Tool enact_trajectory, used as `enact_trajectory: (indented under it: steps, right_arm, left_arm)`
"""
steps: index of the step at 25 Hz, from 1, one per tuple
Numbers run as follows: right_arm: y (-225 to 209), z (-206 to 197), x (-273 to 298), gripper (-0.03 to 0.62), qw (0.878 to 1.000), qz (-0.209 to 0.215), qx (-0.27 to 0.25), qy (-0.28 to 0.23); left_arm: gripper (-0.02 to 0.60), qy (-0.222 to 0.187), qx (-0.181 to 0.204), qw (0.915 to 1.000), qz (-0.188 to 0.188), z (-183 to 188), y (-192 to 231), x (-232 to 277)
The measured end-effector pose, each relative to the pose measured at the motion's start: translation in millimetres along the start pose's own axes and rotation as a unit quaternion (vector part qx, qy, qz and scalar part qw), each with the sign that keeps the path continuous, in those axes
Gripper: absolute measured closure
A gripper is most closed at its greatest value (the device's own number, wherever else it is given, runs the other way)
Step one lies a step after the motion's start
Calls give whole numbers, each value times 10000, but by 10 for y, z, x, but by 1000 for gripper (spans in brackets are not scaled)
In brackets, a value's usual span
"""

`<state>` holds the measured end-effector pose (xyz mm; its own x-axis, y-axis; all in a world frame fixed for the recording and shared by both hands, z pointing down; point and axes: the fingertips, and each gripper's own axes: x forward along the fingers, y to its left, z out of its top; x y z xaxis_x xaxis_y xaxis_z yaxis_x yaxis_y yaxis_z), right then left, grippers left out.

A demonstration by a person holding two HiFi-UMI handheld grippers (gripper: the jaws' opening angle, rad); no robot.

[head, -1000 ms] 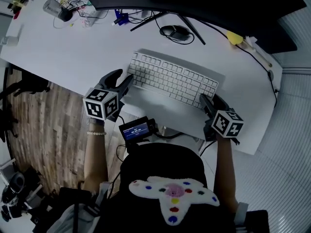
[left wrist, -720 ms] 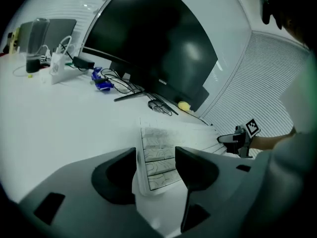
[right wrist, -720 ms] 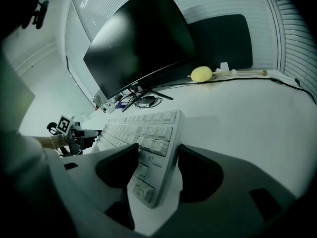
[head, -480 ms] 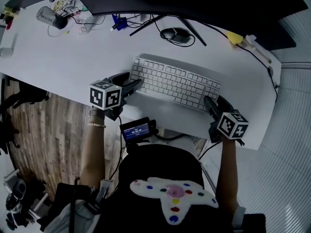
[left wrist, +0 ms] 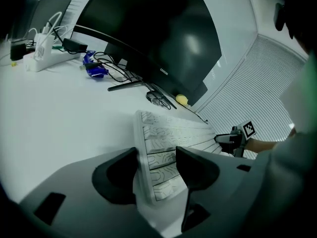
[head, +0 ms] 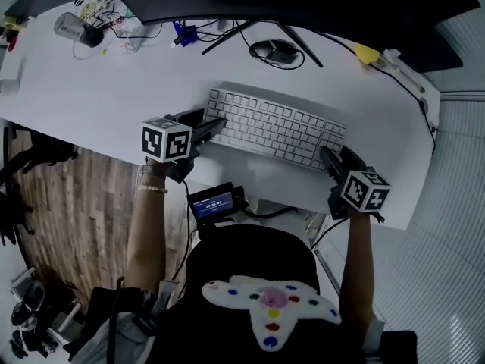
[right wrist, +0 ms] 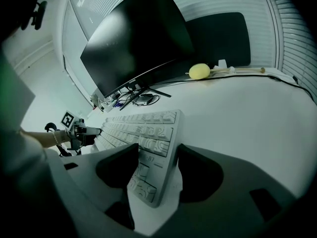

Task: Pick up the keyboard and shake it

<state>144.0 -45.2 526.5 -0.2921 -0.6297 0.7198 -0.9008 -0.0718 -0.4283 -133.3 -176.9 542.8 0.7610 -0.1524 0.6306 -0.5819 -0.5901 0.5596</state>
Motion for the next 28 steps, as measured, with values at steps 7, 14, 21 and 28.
enact_trajectory:
  steps: [7,14,21,28]
  right_arm:
    - [66,-6,143,327,10000,-34,-21,52]
    - [15,-77,208,330,9999,33,-80,102]
    - [6,-112,232,329,9998,168,126,11]
    - [73,7,103,329,9989,280,117,-343]
  left_arm:
    - [330,-84,-157,9995,249,13,143,-55]
    - [336,-243,127,9982,525,58,88,-113]
    - [337,-446,425,9954,729,174,-6,-207]
    - [337,-775,791,9897,904,367,-216,-401]
